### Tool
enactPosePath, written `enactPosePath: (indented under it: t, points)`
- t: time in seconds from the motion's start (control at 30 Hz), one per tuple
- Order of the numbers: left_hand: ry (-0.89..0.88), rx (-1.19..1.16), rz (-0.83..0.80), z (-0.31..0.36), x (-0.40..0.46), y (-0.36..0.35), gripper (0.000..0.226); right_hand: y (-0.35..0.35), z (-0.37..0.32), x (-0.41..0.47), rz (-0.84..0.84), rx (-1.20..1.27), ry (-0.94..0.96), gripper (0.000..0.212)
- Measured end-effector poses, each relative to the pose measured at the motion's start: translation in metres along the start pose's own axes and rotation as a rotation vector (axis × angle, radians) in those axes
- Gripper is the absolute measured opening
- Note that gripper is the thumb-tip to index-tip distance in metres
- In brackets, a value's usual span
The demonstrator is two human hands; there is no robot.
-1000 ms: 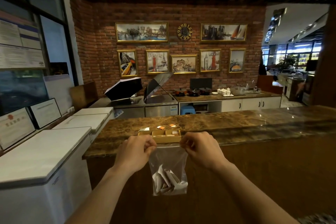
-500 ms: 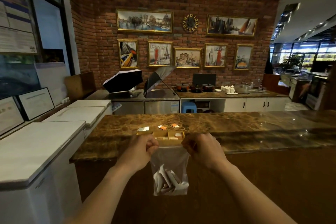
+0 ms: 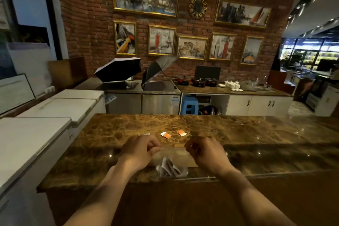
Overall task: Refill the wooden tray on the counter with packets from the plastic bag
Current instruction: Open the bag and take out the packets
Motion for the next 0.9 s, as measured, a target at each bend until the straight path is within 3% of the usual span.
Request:
enactPosePath:
  t: [0.07,0.2,0.37,0.43,0.6,0.9]
  points:
    - [0.036,0.026,0.077,-0.006,0.05,-0.016,0.005,-0.011,0.031,0.057,0.008,0.03,0.028,0.012]
    - [0.006,0.054,0.108,-0.008,0.059,-0.01,0.007,-0.011,0.025,0.067,0.021,0.07,0.055,0.012]
    - [0.0,0.079,0.08,-0.006,0.059,-0.024,0.014,-0.025,0.046,0.076,-0.053,0.1,-0.015,0.014]
    - [-0.002,0.087,0.05,-0.012,0.057,-0.029,0.022,-0.031,0.041,0.077,-0.097,0.144,0.012,0.018]
    - [-0.034,0.121,0.03,0.0,0.104,-0.037,0.016,-0.029,0.055,0.124,-0.139,0.324,0.106,0.021]
    - [-0.11,0.103,0.008,0.007,0.152,-0.062,0.019,-0.039,0.079,0.179,-0.219,0.43,0.157,0.025]
Point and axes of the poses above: each hand's wrist, its own x-axis towards the middle knuckle, its own y-axis out of the back of the hand, z = x × y, the point moved 6 cm from there along x, towards the middle knuckle, and after that the axes turned 5 degrees about -y, right-handed, at the moved point
